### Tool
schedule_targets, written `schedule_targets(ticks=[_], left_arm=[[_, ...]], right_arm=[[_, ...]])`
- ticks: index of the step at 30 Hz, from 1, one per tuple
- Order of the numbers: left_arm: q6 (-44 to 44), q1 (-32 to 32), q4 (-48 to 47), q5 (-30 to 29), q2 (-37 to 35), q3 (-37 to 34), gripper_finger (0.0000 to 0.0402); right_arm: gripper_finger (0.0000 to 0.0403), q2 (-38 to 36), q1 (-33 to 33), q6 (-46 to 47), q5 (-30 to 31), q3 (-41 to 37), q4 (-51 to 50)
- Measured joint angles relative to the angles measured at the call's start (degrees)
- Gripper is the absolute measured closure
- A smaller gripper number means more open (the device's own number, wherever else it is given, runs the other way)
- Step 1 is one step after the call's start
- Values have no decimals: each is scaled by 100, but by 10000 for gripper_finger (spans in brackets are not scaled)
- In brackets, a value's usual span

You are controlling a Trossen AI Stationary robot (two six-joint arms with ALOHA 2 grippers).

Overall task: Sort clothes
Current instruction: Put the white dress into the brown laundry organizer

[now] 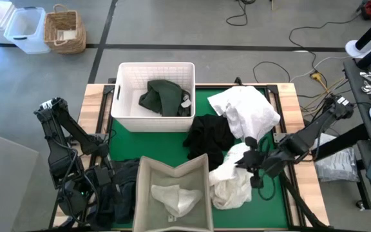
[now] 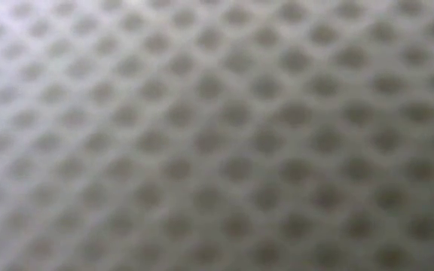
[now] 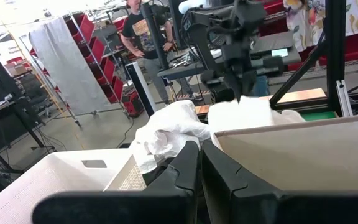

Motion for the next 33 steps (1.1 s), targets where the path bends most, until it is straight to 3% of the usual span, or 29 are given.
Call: schedule_targets(ticks=[14,27,33], left_arm=[[-25,2,15,0,-1,-79,401],[-29,0,15,2,-1,-79,401],[-29,2,15,0,-1,-79,401]], right_arm=[[393,-786,0,-1217,611,2,1310],[394,-1218,0,-3201,569,7,3322],[394,-1354,0,-4214,228,12,4497]])
